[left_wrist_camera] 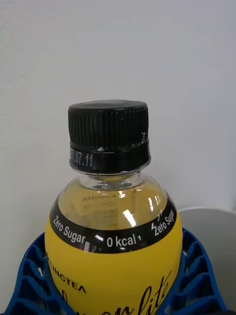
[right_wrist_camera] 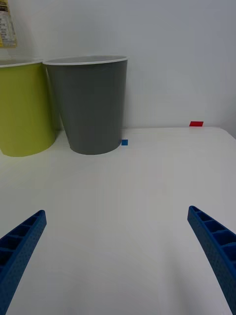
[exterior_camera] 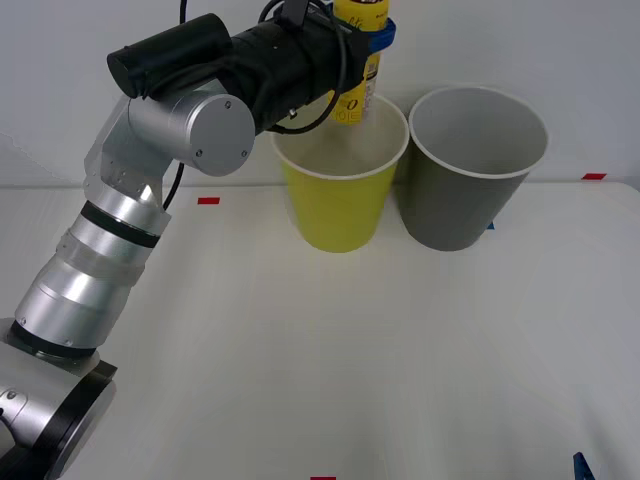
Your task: Put cans in the gray bin and PET bottles in the light green bin.
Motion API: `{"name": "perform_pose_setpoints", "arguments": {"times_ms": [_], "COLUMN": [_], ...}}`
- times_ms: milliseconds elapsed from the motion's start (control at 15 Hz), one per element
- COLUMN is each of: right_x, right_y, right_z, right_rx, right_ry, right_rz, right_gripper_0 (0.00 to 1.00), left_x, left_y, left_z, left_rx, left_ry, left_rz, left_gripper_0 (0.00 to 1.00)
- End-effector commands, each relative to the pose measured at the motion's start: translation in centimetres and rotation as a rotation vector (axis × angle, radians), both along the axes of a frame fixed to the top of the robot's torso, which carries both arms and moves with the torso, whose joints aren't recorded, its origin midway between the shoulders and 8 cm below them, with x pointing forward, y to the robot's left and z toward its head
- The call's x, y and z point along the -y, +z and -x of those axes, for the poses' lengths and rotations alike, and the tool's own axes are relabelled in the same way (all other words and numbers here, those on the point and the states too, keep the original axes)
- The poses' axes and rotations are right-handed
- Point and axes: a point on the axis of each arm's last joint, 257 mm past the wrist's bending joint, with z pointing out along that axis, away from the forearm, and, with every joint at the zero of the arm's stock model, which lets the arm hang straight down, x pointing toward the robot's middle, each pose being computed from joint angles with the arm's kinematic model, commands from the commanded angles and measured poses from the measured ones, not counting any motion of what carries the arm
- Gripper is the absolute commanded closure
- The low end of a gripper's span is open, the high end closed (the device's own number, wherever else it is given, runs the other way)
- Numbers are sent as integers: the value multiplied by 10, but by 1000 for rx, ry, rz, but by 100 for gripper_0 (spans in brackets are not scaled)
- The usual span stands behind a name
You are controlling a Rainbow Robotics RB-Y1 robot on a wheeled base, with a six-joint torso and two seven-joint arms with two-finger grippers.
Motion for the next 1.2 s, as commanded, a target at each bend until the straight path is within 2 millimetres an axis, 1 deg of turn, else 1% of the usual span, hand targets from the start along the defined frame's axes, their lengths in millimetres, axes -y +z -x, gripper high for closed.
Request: {"name": "perform_pose_setpoints", "arguments": {"times_ms": [67, 333, 1200], "right_x": [0, 0, 0], "right_y": [0, 0, 0], "right_z": [0, 0, 0], "right_rx": [0, 0, 0], "right_ry": [0, 0, 0], "right_rz": [0, 0, 0], "right_gripper_0": [0, 0, 0], "left_x": [0, -1, 2], "left_y": [1, 4, 3], "left_z": [0, 1, 3], "left_rx": [2, 1, -16], "left_ry": [-1, -5, -25], "left_rz": [3, 17, 35], "left_gripper_0": [0, 0, 0]}}
